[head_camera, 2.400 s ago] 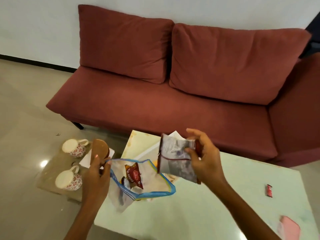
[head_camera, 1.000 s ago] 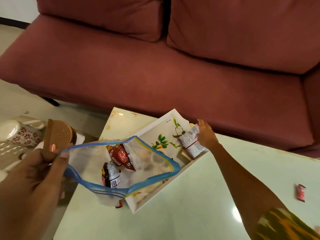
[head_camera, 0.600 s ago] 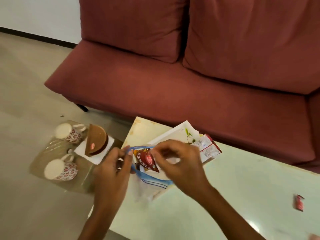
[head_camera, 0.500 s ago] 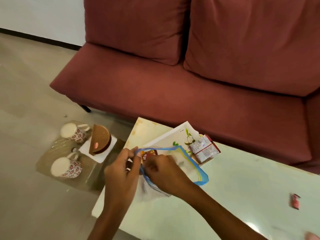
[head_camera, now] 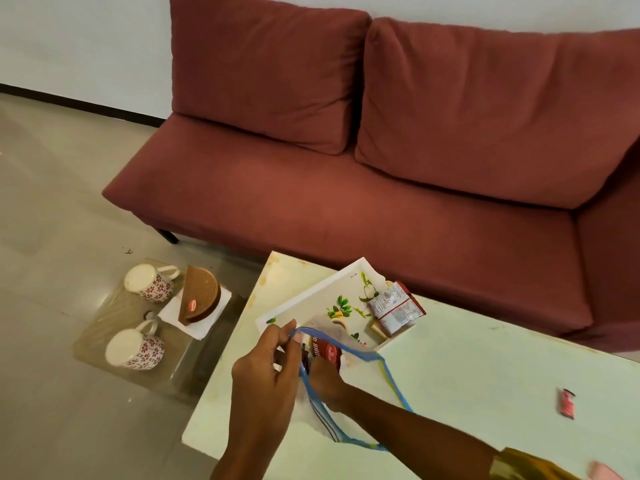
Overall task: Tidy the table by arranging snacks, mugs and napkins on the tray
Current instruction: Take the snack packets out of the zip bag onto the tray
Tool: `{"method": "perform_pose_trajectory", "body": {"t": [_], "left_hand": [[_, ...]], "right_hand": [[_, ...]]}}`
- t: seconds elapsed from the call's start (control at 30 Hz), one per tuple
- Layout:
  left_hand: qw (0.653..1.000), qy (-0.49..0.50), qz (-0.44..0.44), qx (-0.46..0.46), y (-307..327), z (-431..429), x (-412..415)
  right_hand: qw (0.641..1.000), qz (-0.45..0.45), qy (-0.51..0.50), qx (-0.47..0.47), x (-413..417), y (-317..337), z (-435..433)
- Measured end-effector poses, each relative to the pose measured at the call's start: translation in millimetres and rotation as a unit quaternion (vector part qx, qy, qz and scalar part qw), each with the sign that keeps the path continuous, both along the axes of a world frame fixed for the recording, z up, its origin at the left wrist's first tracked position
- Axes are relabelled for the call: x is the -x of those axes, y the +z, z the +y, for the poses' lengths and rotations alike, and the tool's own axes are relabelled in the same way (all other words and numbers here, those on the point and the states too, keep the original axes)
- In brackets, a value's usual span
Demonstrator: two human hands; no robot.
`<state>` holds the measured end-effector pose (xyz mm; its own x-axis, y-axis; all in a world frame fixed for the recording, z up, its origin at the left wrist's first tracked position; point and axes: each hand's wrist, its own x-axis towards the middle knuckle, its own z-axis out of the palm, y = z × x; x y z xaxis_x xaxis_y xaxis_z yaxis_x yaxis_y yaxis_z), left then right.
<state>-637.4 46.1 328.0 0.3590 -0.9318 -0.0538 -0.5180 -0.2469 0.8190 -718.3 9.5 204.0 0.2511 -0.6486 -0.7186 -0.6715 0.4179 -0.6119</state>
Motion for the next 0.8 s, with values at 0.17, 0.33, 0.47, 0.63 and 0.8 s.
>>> {"method": "perform_pose_trajectory", "body": {"t": [0.17, 0.33, 0.47, 0.63, 0.8], "left_hand": [[0.998, -0.019, -0.062, -0.013, -10, 0, -10], [0.997, -0.005, -0.063, -0.045, -21, -6, -30], [0.998, 0.036, -0.032, -0.049, -23, -12, -47], [0.996, 0.073, -0.025, -0.047, -26, -22, -59], [0.995, 0.081, -0.044, -0.026, -31, -34, -71]], "right_hand": [[0.998, 0.003, -0.049, 0.042, -2, 13, -12], [0.991, -0.115, -0.049, 0.041, 19, 58, -18], [0.978, -0.196, -0.070, -0.007, 53, 95, -25], [0.943, -0.290, -0.165, 0.002, 93, 111, -45], [0.884, -0.325, -0.326, 0.082, 123, 79, -85]]}}
